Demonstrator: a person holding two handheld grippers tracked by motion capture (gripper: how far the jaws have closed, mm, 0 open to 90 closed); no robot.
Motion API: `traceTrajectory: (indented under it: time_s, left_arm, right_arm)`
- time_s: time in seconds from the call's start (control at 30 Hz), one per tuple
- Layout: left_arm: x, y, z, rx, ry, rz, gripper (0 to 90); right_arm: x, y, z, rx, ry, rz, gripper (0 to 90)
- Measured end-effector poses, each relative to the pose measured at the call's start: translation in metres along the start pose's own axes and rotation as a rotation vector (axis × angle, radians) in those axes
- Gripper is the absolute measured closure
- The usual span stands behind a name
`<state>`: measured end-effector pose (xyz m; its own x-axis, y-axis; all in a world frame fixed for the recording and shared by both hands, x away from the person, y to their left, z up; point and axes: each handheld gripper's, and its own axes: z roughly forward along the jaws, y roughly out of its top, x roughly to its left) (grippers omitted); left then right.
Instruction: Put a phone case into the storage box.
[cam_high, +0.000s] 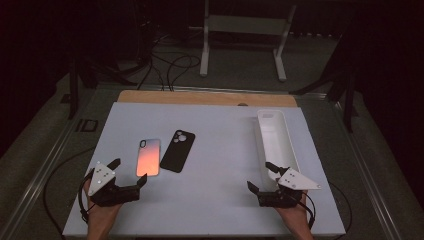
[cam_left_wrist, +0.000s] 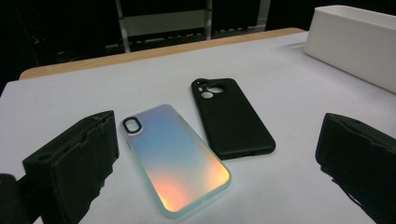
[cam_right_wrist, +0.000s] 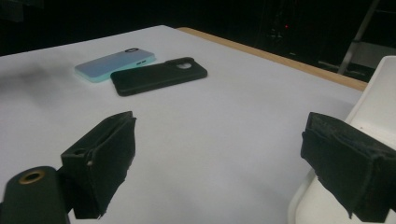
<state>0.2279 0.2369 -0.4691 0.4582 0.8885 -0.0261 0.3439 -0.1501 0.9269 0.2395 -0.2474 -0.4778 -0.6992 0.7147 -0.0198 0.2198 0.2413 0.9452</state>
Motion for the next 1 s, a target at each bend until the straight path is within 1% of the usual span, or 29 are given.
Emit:
traceTrajectory:
  time_s: [0.13,0.17,0.27,0.33,0.43,0.53,0.6,0.67,0.8,0.93,1.0]
  left_arm:
    - [-0.001,-0.001,0.0,0.006,0.001,0.001,0.0]
    - [-0.001,-0.002,0.001,0.005,-0.006,0.002,0.0]
    - [0.0,-0.002,0.001,0.012,-0.007,0.001,0.0]
    - [0.0,-0.002,0.003,0.02,-0.006,0.004,0.0]
    - [-0.001,-0.002,0.004,0.023,-0.009,0.007,0.0]
    - [-0.002,-0.002,0.006,0.027,-0.013,0.009,0.0]
    - [-0.003,-0.002,0.008,0.035,-0.025,0.007,0.0]
    - [-0.005,-0.001,0.01,0.044,-0.028,0.016,0.0]
    - [-0.007,0.001,0.014,0.06,-0.038,0.017,0.6]
    - [-0.008,0.001,0.019,0.079,-0.041,0.012,2.2]
    - [-0.008,0.002,0.023,0.089,-0.046,0.001,3.3]
  right_arm:
    - [0.0,0.0,-0.001,-0.006,-0.004,0.005,10.2]
    - [0.0,0.0,-0.001,-0.005,-0.007,0.004,10.1]
    - [0.001,-0.001,0.001,0.001,0.004,-0.004,10.1]
    - [0.002,-0.001,0.002,0.006,0.002,-0.007,10.1]
    - [0.002,-0.001,0.001,-0.002,-0.001,-0.011,10.1]
    - [0.002,-0.001,0.002,0.004,-0.002,-0.015,10.2]
    - [0.002,-0.001,0.002,0.005,-0.003,-0.014,10.2]
    - [0.003,-0.001,0.002,0.004,-0.002,-0.015,10.2]
    - [0.003,-0.001,0.003,0.006,-0.005,-0.015,10.2]
    - [0.003,-0.001,0.002,0.004,-0.005,-0.009,10.2]
    - [0.003,-0.001,0.002,0.003,-0.006,-0.006,10.2]
